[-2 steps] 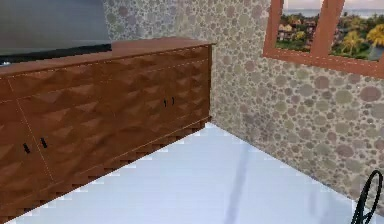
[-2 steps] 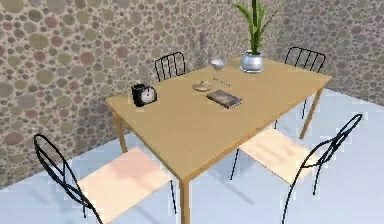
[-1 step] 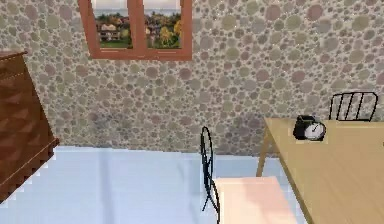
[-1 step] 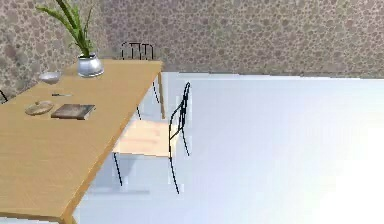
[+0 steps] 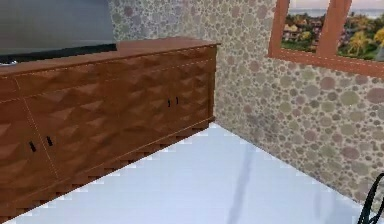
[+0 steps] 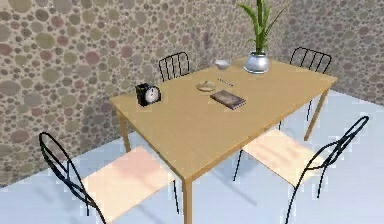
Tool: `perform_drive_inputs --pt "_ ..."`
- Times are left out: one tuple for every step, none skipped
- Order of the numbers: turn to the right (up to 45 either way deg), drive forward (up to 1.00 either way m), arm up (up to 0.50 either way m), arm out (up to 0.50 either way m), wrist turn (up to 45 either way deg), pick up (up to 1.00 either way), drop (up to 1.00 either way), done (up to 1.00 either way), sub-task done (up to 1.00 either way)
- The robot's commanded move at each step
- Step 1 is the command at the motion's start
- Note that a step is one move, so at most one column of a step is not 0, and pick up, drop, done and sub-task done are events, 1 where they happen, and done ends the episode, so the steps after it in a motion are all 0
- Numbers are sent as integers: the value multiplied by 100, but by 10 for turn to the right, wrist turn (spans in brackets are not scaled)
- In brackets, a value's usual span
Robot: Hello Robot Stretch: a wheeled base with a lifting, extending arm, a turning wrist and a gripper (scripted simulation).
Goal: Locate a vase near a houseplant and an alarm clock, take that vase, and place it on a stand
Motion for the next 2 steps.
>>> perform_drive_inputs --pt "0 5 0 0 0 0 0 0 0" --pt "60 0 0 0 0 0 0 0 0"
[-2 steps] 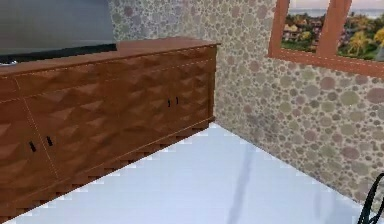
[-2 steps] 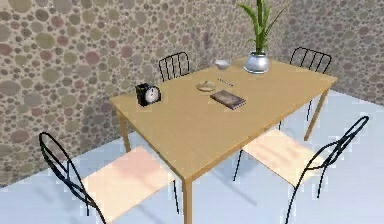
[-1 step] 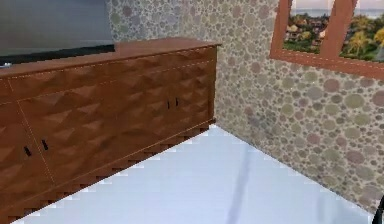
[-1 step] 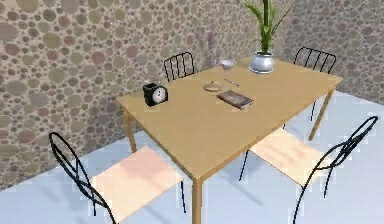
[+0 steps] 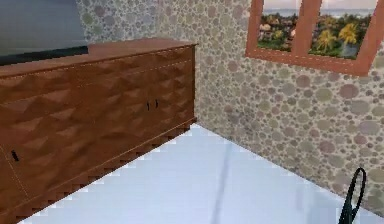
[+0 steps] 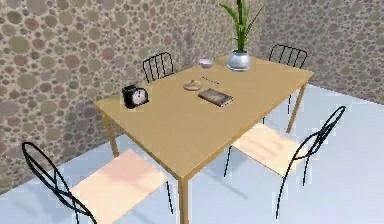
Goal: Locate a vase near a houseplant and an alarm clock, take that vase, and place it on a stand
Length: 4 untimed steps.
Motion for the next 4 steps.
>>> perform_drive_inputs --pt "450 0 0 0 0 0 0 0 0" --pt "450 0 0 0 0 0 0 0 0" --pt "270 0 0 0 0 0 0 0 0" --pt "0 70 0 0 0 0 0 0 0"
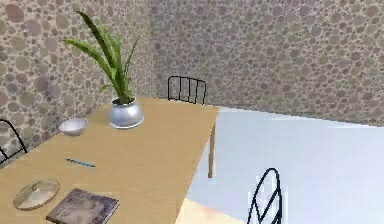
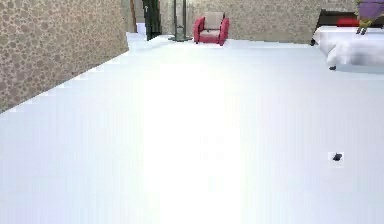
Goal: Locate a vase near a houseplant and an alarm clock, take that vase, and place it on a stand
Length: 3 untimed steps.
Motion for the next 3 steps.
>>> perform_drive_inputs --pt "-450 0 0 0 0 0 0 0 0" --pt "-450 0 0 0 0 0 0 0 0" --pt "-390 0 0 0 0 0 0 0 0"
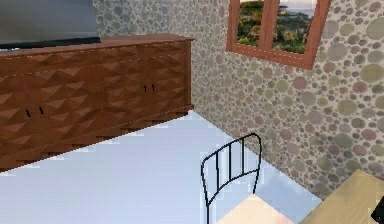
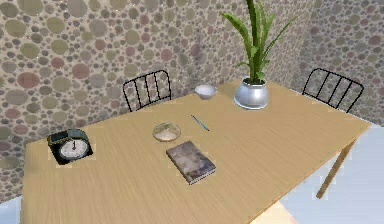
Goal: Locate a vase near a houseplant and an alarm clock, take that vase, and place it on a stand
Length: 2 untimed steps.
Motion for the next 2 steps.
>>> perform_drive_inputs --pt "0 0 50 0 0 0 0 0 0" --pt "0 0 34 0 0 0 0 0 0"
